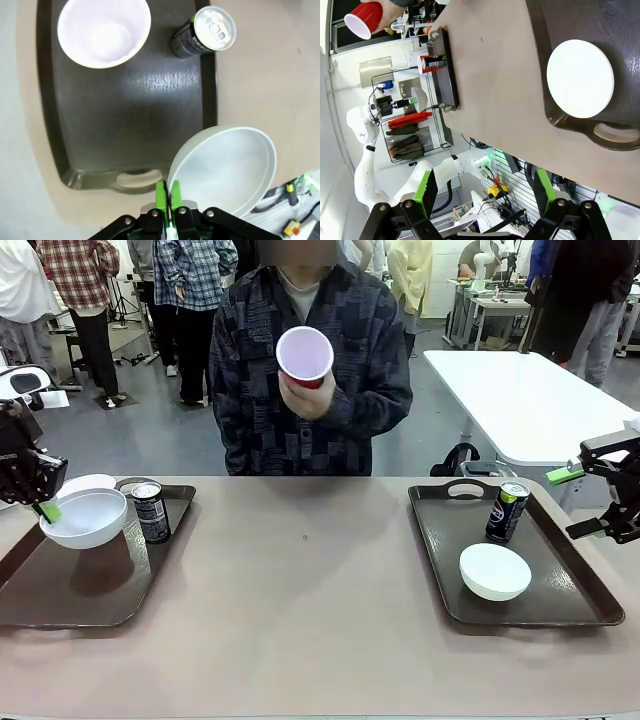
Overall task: Prepare tableware on both trays.
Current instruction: Pick up a Picnic Bowl from the table and place it on a Handle tray.
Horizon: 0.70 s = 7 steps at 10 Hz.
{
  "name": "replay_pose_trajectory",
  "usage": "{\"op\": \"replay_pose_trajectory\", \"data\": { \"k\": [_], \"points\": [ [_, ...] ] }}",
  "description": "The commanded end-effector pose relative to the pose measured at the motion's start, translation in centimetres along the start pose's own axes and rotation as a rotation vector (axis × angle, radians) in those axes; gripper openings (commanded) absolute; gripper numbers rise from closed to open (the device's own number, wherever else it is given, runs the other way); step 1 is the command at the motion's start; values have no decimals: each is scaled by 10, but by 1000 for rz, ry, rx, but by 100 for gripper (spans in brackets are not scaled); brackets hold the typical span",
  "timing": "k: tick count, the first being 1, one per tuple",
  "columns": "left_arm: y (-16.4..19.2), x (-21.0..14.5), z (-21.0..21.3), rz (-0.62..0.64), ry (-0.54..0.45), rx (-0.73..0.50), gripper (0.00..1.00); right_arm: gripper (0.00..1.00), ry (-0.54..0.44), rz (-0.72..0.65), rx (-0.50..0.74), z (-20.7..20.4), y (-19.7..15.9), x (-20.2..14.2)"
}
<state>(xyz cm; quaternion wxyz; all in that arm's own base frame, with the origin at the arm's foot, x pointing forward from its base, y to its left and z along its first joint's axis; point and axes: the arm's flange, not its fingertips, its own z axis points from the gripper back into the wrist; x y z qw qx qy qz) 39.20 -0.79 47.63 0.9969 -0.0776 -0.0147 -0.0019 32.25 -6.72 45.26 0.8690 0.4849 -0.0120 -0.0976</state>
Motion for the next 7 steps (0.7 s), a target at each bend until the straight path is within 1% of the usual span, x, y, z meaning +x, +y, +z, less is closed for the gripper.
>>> {"op": "replay_pose_trajectory", "data": {
  "k": [1,2,3,5,7],
  "points": [
    [14,8,-15,45,17,20,4,100,-11,-1,11,-2,0,2],
    [26,11,-29,62,25,33,4,100,-11,-1,11,-2,0,2],
    [34,9,-44,46,42,28,4,100,-11,-1,11,-2,0,2],
    [42,11,-60,38,37,33,4,100,-11,-1,11,-2,0,2],
    [50,14,-83,63,44,54,4,100,-11,-1,11,-2,0,2]
  ]
}}
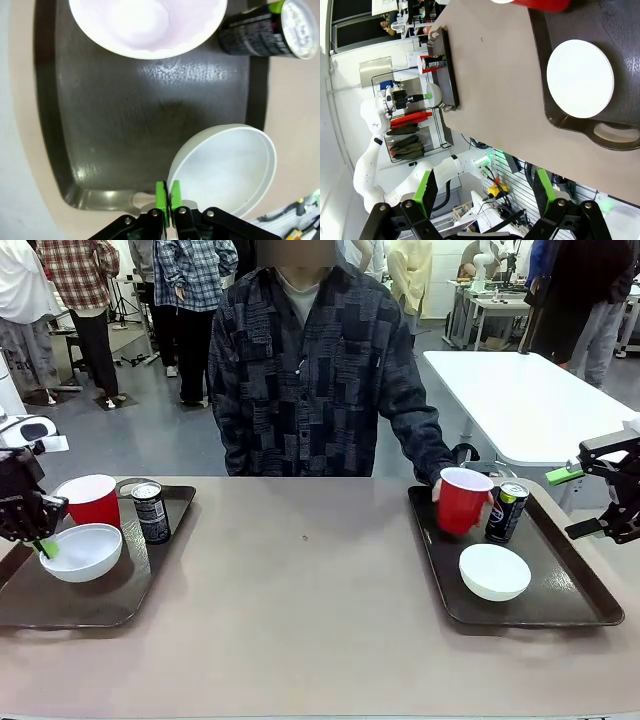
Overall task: Prepare tableware on both trays.
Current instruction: Pick up a Picnic Bowl from the table and place it on a Handle tray.
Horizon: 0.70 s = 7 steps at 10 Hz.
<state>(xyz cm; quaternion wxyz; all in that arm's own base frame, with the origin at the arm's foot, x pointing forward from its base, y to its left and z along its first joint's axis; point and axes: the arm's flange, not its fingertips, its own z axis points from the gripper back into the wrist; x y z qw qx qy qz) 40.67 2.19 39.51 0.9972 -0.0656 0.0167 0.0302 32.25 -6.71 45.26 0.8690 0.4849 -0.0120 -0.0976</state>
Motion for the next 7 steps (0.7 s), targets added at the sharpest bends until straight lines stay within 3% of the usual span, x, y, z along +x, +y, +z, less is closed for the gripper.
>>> {"op": "replay_pose_trajectory", "data": {
  "k": [1,5,6,7],
  "points": [
    [11,7,-14,6,-2,30,4,100,-11,-2,11,-2,0,2],
    [14,14,-29,27,-21,52,4,100,-11,-2,11,-2,0,2],
    [14,12,-31,38,-19,43,43,100,-11,-2,11,-2,0,2],
    [13,12,-29,36,-14,30,63,100,-11,-2,11,-2,0,2]
  ]
}}
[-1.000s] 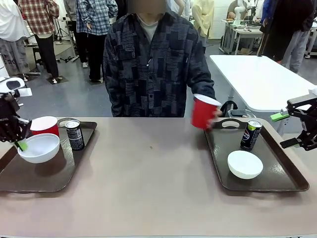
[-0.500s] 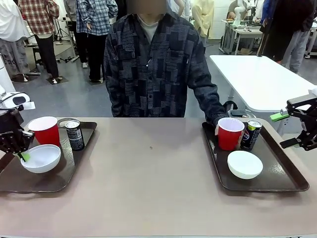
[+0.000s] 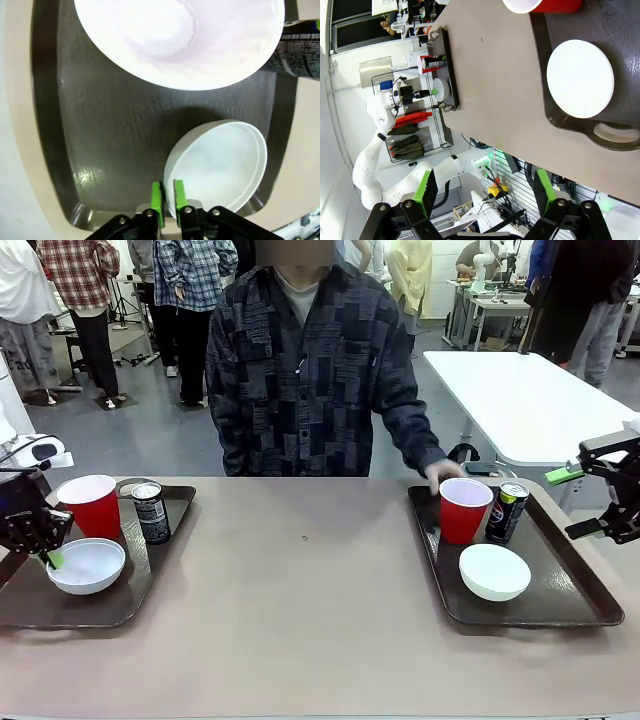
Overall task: Prepare tableware on both trays.
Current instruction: Pick up a Picnic Bowl from the table and place it on a Handle tray.
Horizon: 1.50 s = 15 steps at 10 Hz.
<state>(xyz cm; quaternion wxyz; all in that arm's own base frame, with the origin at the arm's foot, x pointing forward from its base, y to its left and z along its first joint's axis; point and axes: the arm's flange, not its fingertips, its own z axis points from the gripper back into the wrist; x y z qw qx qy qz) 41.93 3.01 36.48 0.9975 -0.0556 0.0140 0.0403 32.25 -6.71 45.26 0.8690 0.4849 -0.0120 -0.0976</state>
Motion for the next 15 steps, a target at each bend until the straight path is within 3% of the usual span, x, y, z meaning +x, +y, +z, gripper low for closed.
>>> {"op": "replay_pose_trajectory", "data": {
  "k": [1,2,3,4,5,6,7,8,9,15],
  "points": [
    [3,-4,2,7,-4,1,100,100,-11,-2,11,-2,0,2],
    [2,-6,4,8,-4,-10,28,100,-11,-2,11,-2,0,2],
    [2,-7,5,12,1,-19,100,100,-11,-2,11,-2,0,2],
    [2,-10,9,13,3,-31,48,100,-11,-2,11,-2,0,2],
    [1,-12,13,8,-1,-39,100,100,-11,-2,11,-2,0,2],
    [-1,-14,17,5,0,-47,68,100,-11,-2,11,-2,0,2],
    [-3,-17,21,1,4,-54,100,100,-11,-2,11,-2,0,2],
    [-7,-21,28,-16,7,-60,88,100,-11,-2,11,-2,0,2],
    [-11,-25,35,-32,12,-65,100,100,-11,-2,11,-2,0,2],
    [-31,-50,78,-102,0,-33,100,100,-11,-2,11,-2,0,2]
  ]
}}
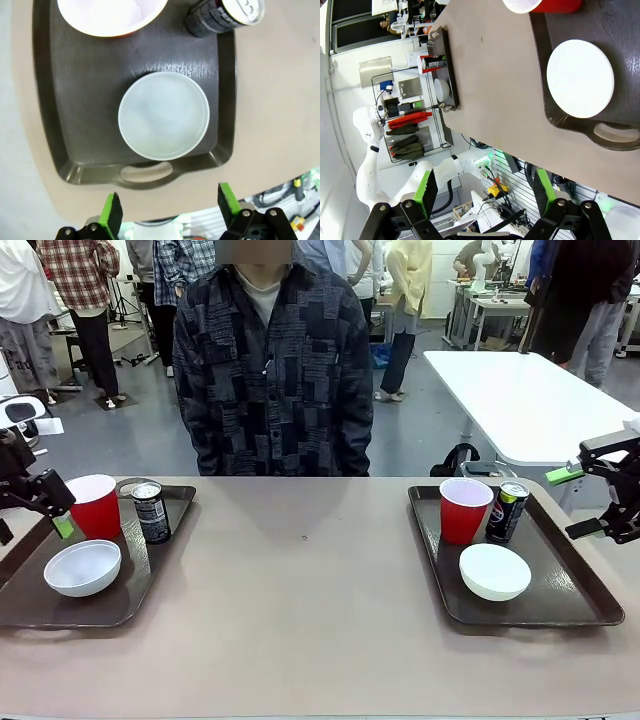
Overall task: Prepare tableware on both trays.
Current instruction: Pick up a Picnic Bowl from the table and place it on a Handle tray.
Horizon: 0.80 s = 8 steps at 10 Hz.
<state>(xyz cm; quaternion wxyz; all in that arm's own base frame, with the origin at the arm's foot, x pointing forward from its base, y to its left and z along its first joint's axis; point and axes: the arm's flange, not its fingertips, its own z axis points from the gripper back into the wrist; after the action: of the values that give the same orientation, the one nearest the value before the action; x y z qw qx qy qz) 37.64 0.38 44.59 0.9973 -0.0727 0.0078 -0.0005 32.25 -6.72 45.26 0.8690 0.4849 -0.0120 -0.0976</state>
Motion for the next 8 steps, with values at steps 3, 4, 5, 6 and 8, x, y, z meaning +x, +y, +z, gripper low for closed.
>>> {"op": "replay_pose_trajectory", "data": {
  "k": [3,4,5,6,8],
  "points": [
    [0,0,0,0,0,0,100,100,-11,-1,11,-2,0,2],
    [0,0,0,0,0,0,100,100,-11,-1,11,-2,0,2],
    [0,0,0,0,0,0,100,100,-11,-1,11,-2,0,2],
    [0,0,0,0,0,0,100,100,-11,-1,11,-2,0,2],
    [0,0,0,0,0,0,100,100,-11,-1,11,-2,0,2]
  ]
}}
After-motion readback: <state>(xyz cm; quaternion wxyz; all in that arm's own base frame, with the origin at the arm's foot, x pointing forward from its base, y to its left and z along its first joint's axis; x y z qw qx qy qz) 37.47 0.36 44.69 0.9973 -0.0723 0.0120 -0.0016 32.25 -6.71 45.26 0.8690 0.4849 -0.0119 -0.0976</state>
